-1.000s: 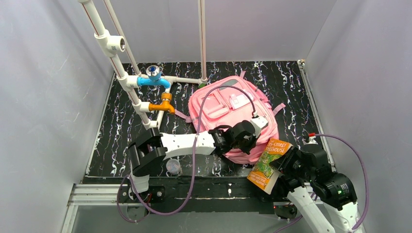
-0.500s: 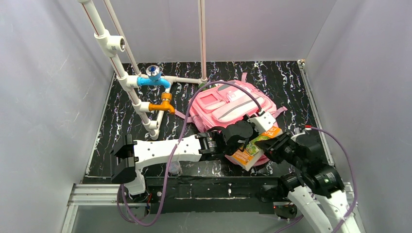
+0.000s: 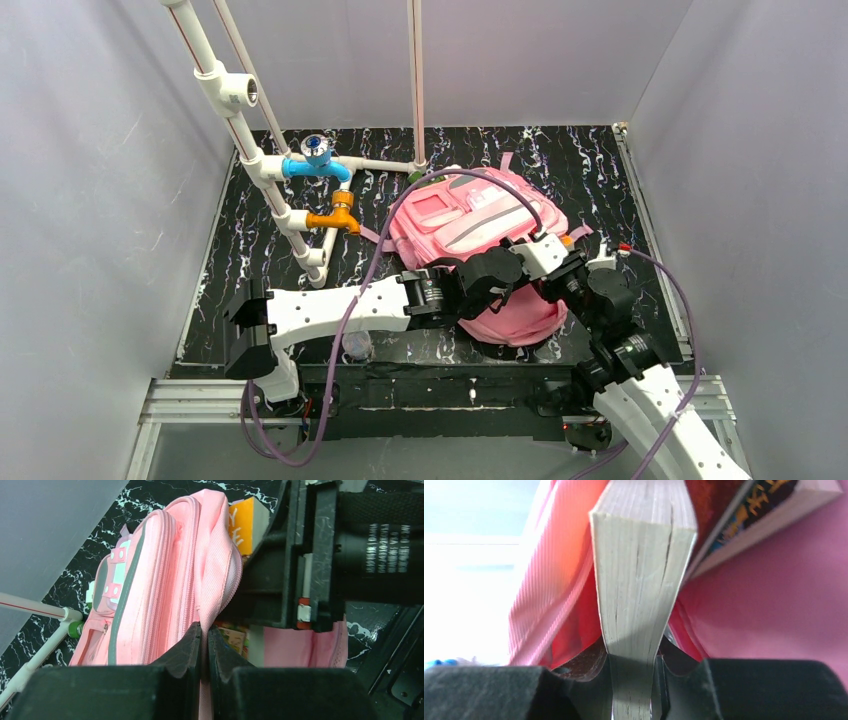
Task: Pack the student bag
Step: Place the book in the student bag.
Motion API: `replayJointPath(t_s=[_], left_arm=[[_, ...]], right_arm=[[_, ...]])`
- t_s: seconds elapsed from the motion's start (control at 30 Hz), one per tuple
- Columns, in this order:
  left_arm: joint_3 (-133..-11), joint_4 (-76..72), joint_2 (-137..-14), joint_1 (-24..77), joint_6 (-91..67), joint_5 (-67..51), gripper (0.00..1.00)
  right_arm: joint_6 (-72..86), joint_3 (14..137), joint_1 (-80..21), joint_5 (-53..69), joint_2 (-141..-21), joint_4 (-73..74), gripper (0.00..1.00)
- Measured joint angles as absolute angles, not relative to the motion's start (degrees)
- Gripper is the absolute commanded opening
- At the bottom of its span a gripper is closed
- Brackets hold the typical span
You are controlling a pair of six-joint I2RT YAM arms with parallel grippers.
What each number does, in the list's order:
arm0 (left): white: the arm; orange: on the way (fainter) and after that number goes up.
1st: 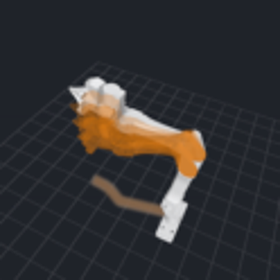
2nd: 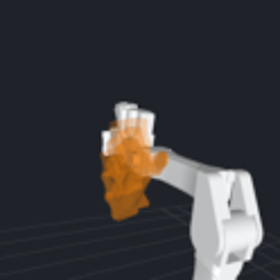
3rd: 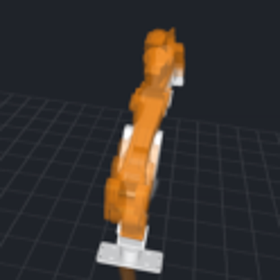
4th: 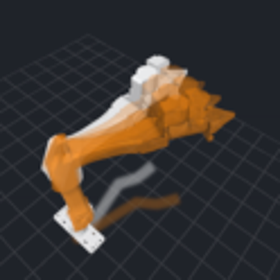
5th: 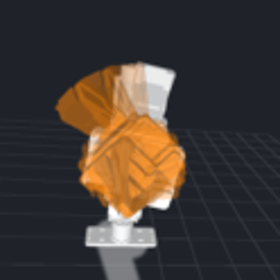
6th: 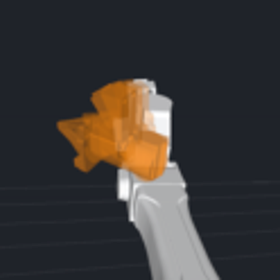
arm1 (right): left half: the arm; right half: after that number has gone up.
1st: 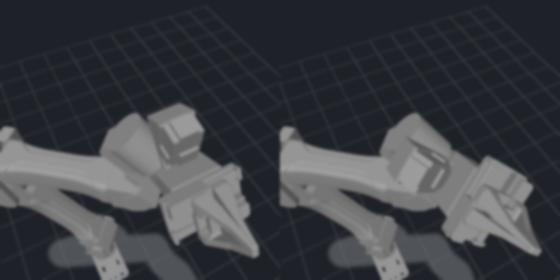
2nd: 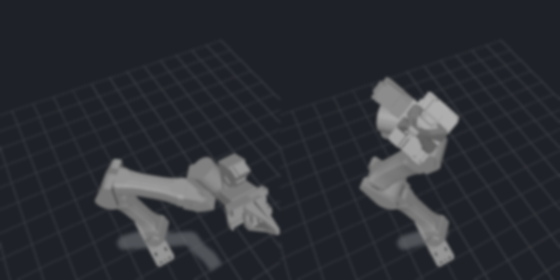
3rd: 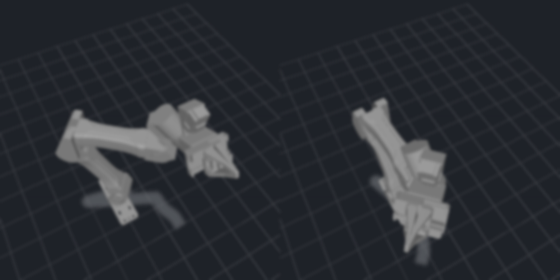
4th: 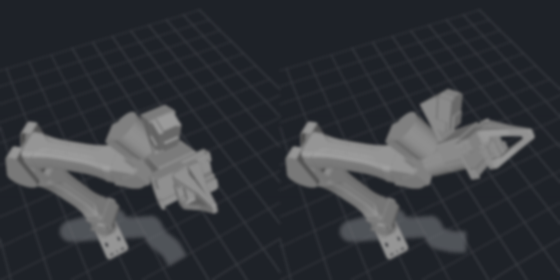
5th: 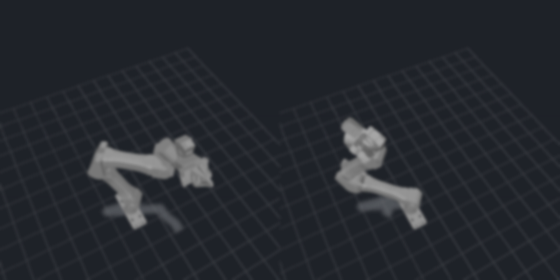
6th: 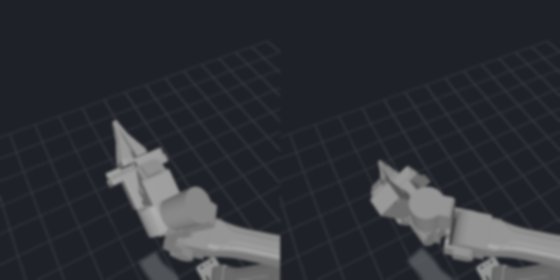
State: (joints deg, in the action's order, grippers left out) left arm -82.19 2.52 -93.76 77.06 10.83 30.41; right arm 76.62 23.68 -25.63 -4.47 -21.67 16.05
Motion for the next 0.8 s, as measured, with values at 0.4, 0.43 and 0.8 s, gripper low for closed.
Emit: replayJointPath(t_s=[0.4, 0.43, 0.8], left_arm=[[-87.44, 10.87, -93.12, 76.23, 7.33, 26.81, 0.0], [-88.33, 11.84, -93.12, 75.77, 6.83, 26.02, 0.0], [-89.43, 13.23, -92.9, 74.32, 3.77, 22.68, 0.0]], right_arm=[[78.89, 15.27, -25.65, -6.52, -58.15, -31.77, 0.5], [78.65, 15.25, -25.71, -6.79, -60.95, -35.14, 0.58], [65.06, 21.02, -25.89, -7.14, -43.59, -4.05, 0.98]])
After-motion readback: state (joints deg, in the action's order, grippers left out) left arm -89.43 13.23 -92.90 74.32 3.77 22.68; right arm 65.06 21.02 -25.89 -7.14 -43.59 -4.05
